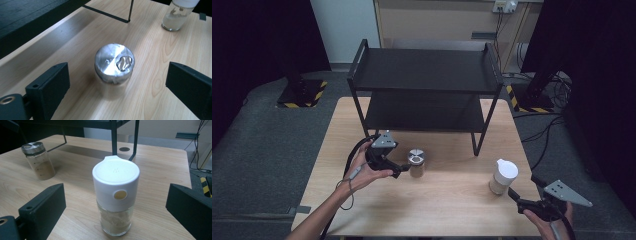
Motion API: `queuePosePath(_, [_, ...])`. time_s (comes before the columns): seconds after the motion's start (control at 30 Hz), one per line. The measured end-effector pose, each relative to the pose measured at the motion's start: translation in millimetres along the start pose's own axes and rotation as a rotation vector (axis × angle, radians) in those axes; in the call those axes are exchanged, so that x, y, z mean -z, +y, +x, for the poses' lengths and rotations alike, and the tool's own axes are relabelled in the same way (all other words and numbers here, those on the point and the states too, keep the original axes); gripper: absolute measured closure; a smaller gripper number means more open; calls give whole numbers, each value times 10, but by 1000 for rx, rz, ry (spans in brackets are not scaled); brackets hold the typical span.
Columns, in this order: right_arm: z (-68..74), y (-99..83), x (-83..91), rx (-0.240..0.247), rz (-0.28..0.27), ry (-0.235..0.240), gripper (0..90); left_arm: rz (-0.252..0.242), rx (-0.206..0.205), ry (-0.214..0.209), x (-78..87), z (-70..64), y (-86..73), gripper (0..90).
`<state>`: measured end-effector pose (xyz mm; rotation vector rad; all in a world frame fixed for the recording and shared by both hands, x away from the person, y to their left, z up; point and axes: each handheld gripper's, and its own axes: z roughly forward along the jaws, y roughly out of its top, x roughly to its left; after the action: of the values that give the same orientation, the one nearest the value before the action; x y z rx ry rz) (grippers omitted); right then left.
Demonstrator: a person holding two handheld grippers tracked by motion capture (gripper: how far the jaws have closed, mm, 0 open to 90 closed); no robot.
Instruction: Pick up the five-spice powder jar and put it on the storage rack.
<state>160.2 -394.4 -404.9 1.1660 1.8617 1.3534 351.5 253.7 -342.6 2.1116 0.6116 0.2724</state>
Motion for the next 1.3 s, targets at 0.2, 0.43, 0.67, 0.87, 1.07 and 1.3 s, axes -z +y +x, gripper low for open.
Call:
queuePosePath(0.2, [1, -10, 6, -2, -6, -8, 32, -4, 16, -20, -173, 62, -5, 58])
queuePosePath(0.43, [-4, -17, 7, -5, -8, -7, 33, 19, 18, -23, -394, 67, 21, 68])
queuePosePath(0.67, [-6, -21, 10, -4, -13, -6, 33, 22, 24, -35, -556, 112, -5, 108])
queuePosePath(0.87, [-8, -22, 16, -5, -14, -7, 33, 30, -7, -45, -629, 83, -7, 168])
queuePosePath(1.07, [2, -19, 16, -2, -18, -6, 33, 17, -47, -19, -661, 32, -41, 284])
queuePosePath(1.3, [1, -21, 16, 1, -19, -6, 34, 13, -61, -28, -653, 43, -39, 342])
